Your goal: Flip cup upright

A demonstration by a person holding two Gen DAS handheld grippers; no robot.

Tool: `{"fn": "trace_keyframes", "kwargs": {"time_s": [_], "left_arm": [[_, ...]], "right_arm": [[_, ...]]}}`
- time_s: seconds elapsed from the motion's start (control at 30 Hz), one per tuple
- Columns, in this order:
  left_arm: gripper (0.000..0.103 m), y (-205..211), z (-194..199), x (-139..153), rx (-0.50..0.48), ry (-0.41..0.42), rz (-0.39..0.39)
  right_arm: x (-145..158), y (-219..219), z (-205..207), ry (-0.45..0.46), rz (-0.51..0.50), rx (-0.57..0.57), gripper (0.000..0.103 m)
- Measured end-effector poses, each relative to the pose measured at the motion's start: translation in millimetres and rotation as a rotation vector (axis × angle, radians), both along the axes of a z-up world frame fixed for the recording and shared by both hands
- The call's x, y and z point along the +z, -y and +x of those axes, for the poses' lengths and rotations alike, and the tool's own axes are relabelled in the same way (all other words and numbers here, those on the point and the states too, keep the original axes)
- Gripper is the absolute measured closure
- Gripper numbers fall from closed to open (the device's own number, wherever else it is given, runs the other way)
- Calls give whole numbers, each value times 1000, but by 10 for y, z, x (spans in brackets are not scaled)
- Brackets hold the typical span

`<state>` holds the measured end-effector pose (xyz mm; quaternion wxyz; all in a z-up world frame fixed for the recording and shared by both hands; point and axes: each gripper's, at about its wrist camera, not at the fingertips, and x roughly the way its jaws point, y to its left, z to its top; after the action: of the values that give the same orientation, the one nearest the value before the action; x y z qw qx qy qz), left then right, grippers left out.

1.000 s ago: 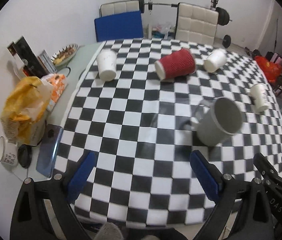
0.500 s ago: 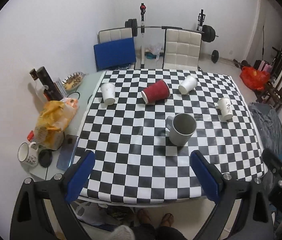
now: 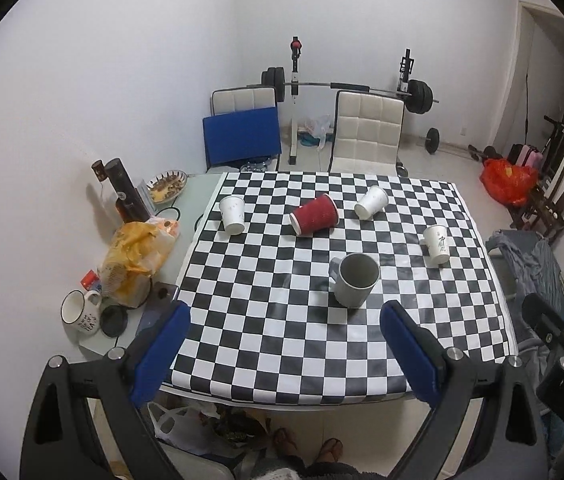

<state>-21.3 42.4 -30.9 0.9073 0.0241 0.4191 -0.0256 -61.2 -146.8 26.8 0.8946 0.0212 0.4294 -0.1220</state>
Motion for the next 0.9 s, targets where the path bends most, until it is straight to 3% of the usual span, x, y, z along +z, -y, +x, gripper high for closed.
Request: {"fn": "trace_keyframes", "kwargs": {"time_s": [0.9], "left_arm": [[6,7,-85,89,11,25,-5]], "right_arm": [[137,52,-48,8,17,23,8]]}}
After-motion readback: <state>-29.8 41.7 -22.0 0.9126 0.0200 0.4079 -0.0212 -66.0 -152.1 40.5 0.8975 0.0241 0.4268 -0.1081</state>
